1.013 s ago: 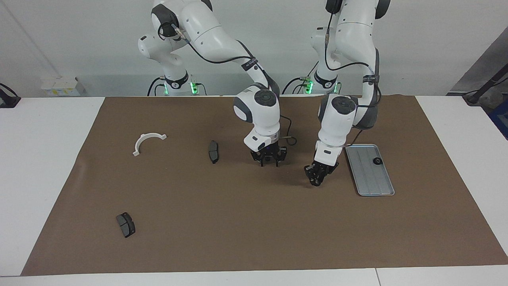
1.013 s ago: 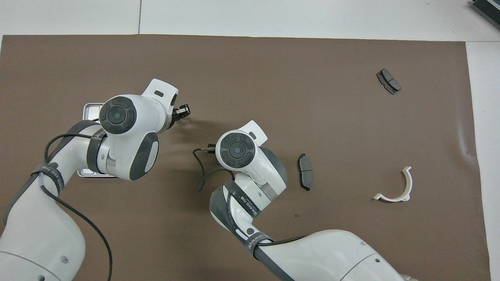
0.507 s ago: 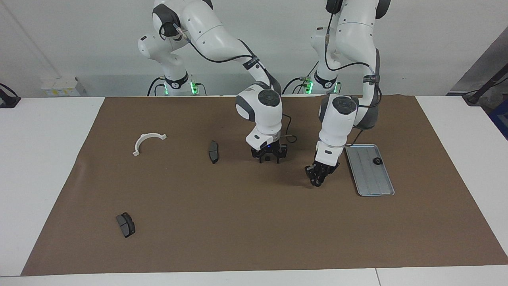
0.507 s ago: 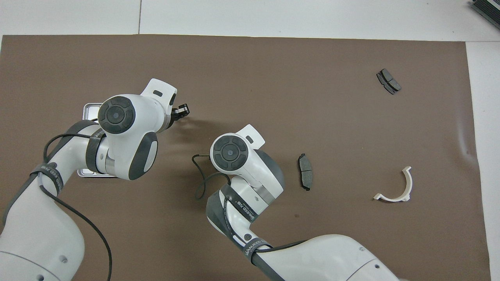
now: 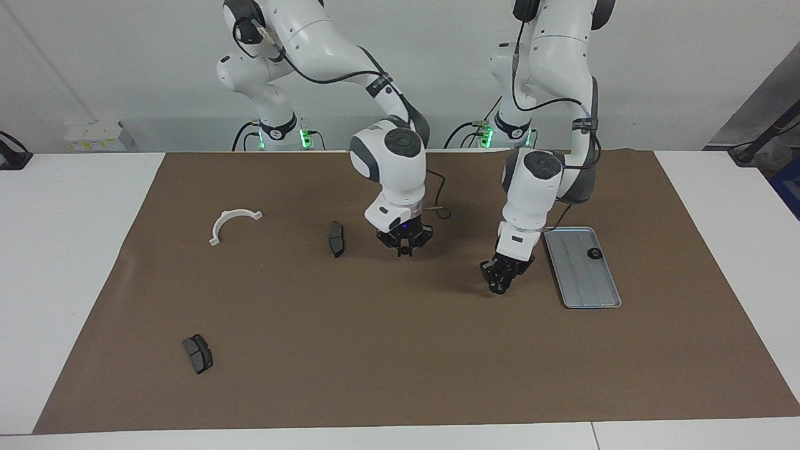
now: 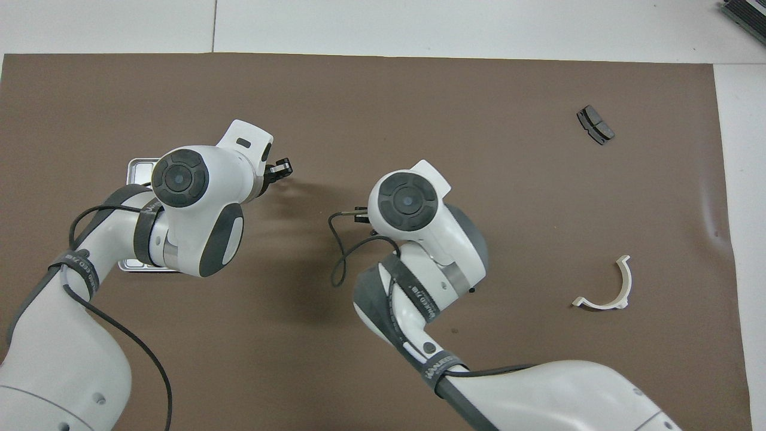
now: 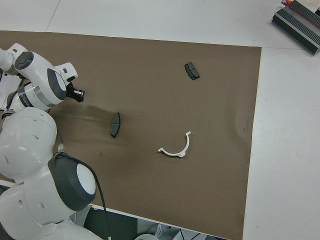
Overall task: Place bearing gear from tray to pile
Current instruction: 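Carry the gear farther away with the right gripper and set it down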
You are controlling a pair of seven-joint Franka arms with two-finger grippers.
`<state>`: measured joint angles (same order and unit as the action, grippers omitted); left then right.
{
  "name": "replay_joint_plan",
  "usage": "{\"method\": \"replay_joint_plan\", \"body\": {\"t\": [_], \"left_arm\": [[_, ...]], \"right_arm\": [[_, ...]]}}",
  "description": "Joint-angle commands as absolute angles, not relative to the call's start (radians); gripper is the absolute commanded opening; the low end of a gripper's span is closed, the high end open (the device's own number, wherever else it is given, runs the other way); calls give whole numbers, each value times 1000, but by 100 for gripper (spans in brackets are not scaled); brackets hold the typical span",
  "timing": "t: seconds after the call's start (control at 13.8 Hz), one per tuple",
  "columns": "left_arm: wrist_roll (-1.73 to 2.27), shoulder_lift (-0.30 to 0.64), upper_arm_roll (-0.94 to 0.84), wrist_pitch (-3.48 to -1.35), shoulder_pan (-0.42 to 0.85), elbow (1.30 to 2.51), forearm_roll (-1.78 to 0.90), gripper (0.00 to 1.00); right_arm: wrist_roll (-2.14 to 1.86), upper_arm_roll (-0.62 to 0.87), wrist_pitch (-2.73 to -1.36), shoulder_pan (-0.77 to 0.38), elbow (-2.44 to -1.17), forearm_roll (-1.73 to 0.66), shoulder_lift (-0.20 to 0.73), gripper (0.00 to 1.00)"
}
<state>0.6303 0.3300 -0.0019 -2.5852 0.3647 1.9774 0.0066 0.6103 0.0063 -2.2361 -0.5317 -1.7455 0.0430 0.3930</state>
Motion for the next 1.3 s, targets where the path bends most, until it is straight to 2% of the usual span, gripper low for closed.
{"method": "replay_joint_plan", "body": {"t": [0.0,0.22,0.43,0.58,0.72,0.8,1.01,1.09,1.16,1.23], "left_arm": [[708,334,6,-2615,451,1982,-2,15],[781,334,6,-2623,558,1986,-2,16],[801,334,6,-2625,612,2012,-2,29],[802,336,5,-2652,629,2029,-2,52],[802,336,6,-2657,640,2029,-2,95],[802,336,6,-2657,641,2028,-2,100],[840,337,6,-2655,623,2011,-2,100],[860,341,6,-2657,588,1996,-3,100],[856,342,2,-2655,537,1984,-24,100],[853,342,-3,-2655,490,1977,-66,100]], "right_arm": [[503,20,-2234,-430,-1821,35,327,0],[402,20,-2233,-313,-1815,35,333,0],[248,21,-2232,-171,-1825,32,337,0],[125,21,-2235,-98,-1850,31,337,0],[120,21,-2247,-52,-1881,31,337,0],[120,21,-2247,-34,-1882,29,341,0],[118,21,-2273,26,-1907,29,345,0],[120,21,-2302,28,-1925,29,344,4],[121,21,-2310,28,-1927,29,344,49],[129,21,-2312,29,-1921,29,345,86]]}}
